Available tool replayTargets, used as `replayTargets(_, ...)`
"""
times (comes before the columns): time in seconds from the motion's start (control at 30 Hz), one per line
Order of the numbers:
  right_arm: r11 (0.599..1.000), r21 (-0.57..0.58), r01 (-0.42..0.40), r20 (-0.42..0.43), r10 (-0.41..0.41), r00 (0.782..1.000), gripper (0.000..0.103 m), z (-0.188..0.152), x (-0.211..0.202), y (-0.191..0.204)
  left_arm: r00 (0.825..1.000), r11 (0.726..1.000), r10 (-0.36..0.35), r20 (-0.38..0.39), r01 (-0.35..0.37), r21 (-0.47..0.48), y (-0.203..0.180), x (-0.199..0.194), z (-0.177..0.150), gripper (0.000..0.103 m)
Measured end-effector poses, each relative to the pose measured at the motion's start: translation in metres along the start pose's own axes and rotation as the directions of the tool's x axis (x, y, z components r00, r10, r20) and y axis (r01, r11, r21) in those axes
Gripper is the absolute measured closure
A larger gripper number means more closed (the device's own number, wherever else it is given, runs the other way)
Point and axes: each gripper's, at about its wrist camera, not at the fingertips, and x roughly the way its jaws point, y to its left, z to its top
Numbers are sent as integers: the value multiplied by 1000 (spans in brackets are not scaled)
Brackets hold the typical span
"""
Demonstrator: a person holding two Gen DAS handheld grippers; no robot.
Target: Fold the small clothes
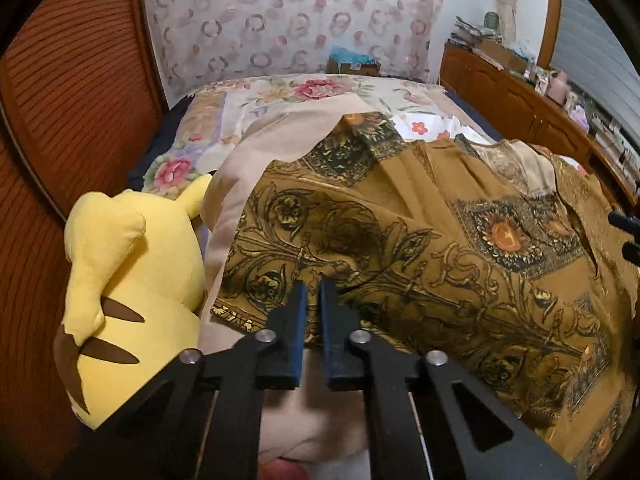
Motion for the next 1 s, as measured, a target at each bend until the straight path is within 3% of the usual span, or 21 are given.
replayTargets(0.17, 1000, 1, -3, 1, 3, 1000, 0, 1, 0, -1, 997, 999, 33, 75, -33, 3, -8, -27, 7, 100)
replayTargets(0.4, 1000, 2, 2, 11, -2, 1000, 0, 2, -3, -3, 979, 995, -65, 196, 50, 81, -48, -79, 44, 100)
replayTargets(0.67, 999, 16, 34, 39, -35, 999, 0, -1, -15, -8, 958, 967, -188, 218, 141, 213, -112, -83, 79, 100)
replayTargets(0.73, 999, 22, 46, 43, -47, 998, 0, -2, -20, -12, 956, 960, -207, 209, 157, 231, -123, -80, 83, 93)
replayTargets(0.8, 998, 28, 57, 45, -59, 997, 0, -4, -25, -16, 953, 954, -224, 204, 172, 245, -129, -78, 84, 59)
replayTargets(0.9, 997, 34, 74, 44, -75, 996, 0, -6, -30, -20, 951, 956, -233, 204, 186, 226, -125, -77, 78, 33)
replayTargets(1.0, 995, 45, 84, 43, -86, 995, 0, -6, -33, -25, 957, 968, -207, 204, 169, 187, -115, -74, 68, 30)
